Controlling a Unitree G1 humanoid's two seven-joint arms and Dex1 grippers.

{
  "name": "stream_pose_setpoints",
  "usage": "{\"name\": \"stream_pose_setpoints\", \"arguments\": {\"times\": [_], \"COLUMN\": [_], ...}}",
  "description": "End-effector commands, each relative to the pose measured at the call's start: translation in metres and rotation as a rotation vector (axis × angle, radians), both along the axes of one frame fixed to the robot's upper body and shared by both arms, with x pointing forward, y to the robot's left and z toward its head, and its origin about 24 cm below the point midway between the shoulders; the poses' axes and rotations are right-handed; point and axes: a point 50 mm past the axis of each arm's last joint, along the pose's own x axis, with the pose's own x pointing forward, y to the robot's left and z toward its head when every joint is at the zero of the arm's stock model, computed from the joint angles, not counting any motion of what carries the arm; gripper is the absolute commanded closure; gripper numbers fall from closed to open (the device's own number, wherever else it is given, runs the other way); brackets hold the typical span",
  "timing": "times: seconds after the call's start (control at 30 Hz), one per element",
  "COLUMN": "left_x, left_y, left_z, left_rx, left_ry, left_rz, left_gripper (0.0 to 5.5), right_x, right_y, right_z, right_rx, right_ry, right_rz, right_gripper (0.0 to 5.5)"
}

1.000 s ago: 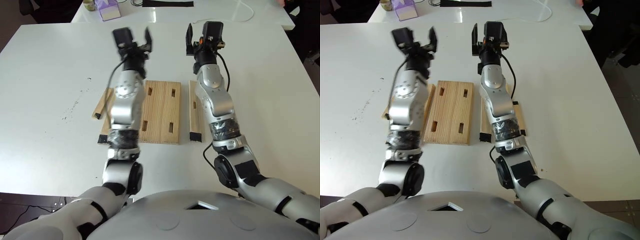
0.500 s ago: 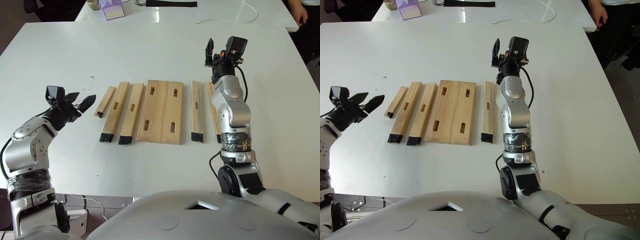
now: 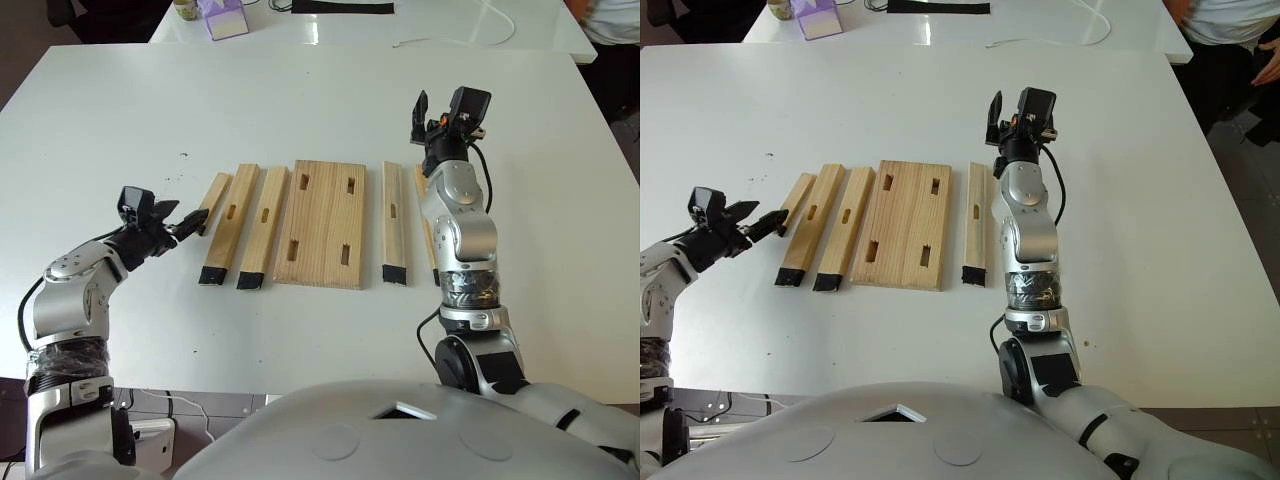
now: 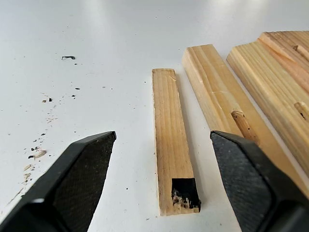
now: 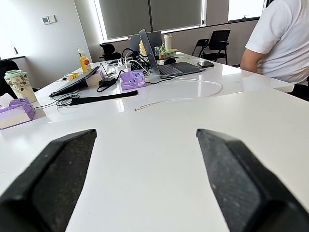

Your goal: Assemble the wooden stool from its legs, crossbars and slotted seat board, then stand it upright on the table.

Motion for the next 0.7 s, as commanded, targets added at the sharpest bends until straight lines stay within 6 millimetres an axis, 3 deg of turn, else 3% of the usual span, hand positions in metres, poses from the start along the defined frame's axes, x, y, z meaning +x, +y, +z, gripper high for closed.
{"name": "stream_pose_setpoints", "arguments": {"times": [0.03, 0.2, 0.7], "left_x": [-0.008, -0.017, -0.024], "left_y": [0.0, 0.001, 0.002], "left_z": [-0.01, -0.022, -0.025], "left_rx": [0.041, 0.075, 0.085], "left_ry": [0.06, 0.137, 0.221], "left_rz": [-0.018, -0.015, -0.026], "left_gripper": [1.87, 1.87, 4.15], "right_x": [-0.002, -0.004, -0.009], "right_y": [-0.001, -0.002, -0.008], "right_z": [-0.006, -0.008, -0.012], "right_rx": [-0.001, -0.003, 0.02], "right_ry": [0.016, 0.021, 0.026], "right_rz": [-0.012, -0.018, -0.086], "right_gripper": [1.67, 1.67, 1.7]}}
